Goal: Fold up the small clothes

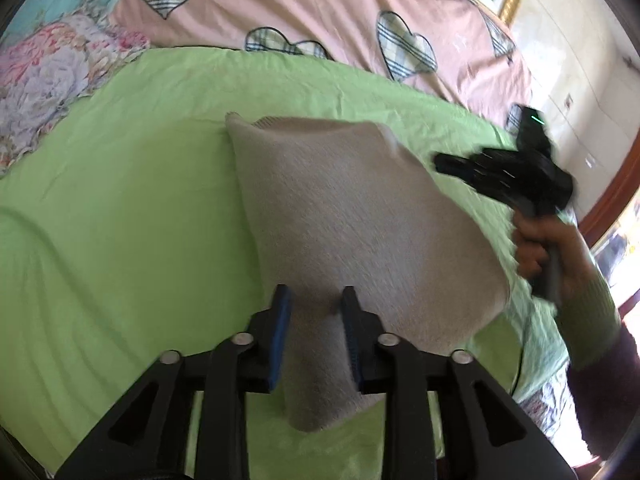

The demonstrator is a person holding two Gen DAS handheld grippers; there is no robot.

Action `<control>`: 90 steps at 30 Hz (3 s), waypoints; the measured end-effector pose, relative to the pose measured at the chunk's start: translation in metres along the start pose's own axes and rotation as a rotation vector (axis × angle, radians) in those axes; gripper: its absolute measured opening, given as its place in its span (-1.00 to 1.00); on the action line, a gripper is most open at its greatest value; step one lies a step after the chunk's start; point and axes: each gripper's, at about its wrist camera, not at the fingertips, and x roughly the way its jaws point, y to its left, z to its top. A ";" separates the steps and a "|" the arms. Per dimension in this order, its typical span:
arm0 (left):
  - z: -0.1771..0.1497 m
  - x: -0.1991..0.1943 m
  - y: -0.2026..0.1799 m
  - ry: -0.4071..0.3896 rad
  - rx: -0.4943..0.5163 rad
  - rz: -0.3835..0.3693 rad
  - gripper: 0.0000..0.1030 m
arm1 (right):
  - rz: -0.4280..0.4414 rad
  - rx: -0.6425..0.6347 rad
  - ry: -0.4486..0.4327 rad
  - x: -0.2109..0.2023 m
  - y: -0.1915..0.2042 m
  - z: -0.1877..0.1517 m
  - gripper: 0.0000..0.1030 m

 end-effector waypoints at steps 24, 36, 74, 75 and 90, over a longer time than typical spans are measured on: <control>0.085 0.082 0.020 0.042 -0.018 0.121 -0.06 | 0.032 -0.124 0.106 0.006 0.068 -0.041 -0.75; 0.039 0.011 0.002 -0.041 0.015 0.016 -0.20 | 0.035 -0.147 0.023 -0.029 0.075 -0.074 -0.75; -0.059 -0.009 -0.011 0.042 0.047 0.107 -0.08 | -0.185 -0.173 0.044 -0.068 0.053 -0.176 -0.75; -0.059 -0.014 -0.014 0.032 0.050 0.121 -0.08 | -0.187 -0.176 0.037 -0.074 0.056 -0.177 -0.69; -0.081 -0.065 -0.051 -0.021 0.133 0.278 0.58 | -0.223 -0.268 -0.012 -0.113 0.104 -0.214 0.58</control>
